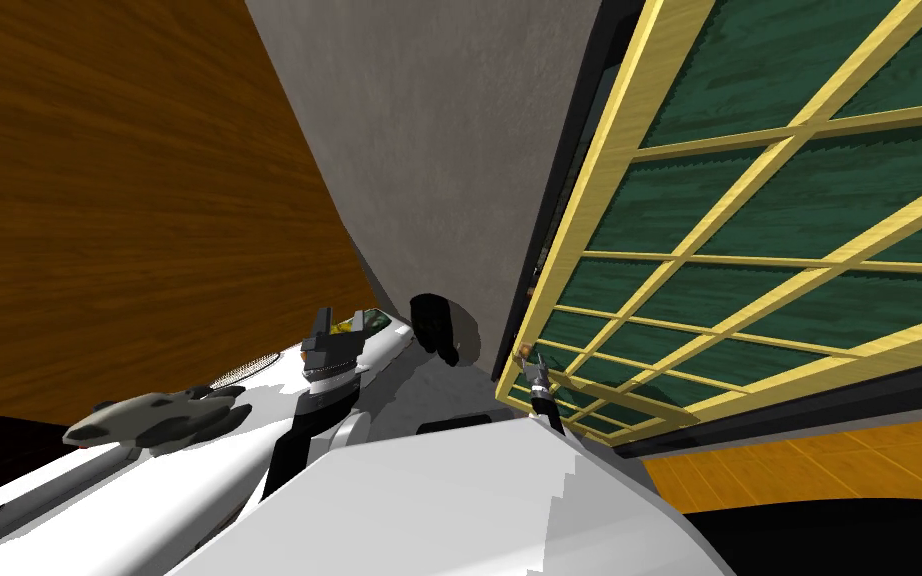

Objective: Pull the door open

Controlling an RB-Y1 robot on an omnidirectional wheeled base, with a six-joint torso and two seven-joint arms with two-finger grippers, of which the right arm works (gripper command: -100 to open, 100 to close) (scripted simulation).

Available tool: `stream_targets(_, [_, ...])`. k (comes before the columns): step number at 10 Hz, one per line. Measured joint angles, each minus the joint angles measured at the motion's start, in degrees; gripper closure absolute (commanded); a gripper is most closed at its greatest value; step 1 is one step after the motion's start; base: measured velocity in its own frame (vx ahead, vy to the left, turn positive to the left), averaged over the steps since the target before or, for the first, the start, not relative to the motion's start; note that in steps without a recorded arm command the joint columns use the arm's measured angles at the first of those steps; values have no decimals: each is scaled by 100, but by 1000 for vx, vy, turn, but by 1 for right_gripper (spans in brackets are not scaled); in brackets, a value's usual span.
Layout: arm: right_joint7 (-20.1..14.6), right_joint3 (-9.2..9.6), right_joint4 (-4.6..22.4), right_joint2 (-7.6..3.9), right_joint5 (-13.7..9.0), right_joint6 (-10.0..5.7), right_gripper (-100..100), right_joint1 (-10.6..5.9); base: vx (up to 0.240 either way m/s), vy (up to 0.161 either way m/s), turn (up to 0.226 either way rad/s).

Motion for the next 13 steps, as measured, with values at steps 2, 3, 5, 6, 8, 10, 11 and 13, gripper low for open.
stream_targets(2, [-292, 54, -36, 41, -139, 40, -100, -32, -61, -1, 22])
stream_targets(3, [-444, 82, -32, 67, -209, 37, -100, -58, -49, -5, 16])
stream_targets(5, [-705, 126, -39, 97, -318, 48, -100, -89, -70, -8, 43])
stream_targets(6, [-887, 167, 19, 116, -414, 34, -100, -150, -62, -8, 16])
stream_targets(8, [-1189, 215, 53, 154, -535, 36, -100, -216, -64, -15, 37])
stream_targets(10, [-1494, 270, -27, 206, -683, 81, -100, -231, -58, -2, 23])
stream_targets(11, [-1645, 297, -58, 235, -754, 104, -100, -238, -46, 0, 16])
stream_targets(13, [-1902, 338, -86, 266, -863, 131, -100, -265, -65, -7, 37])
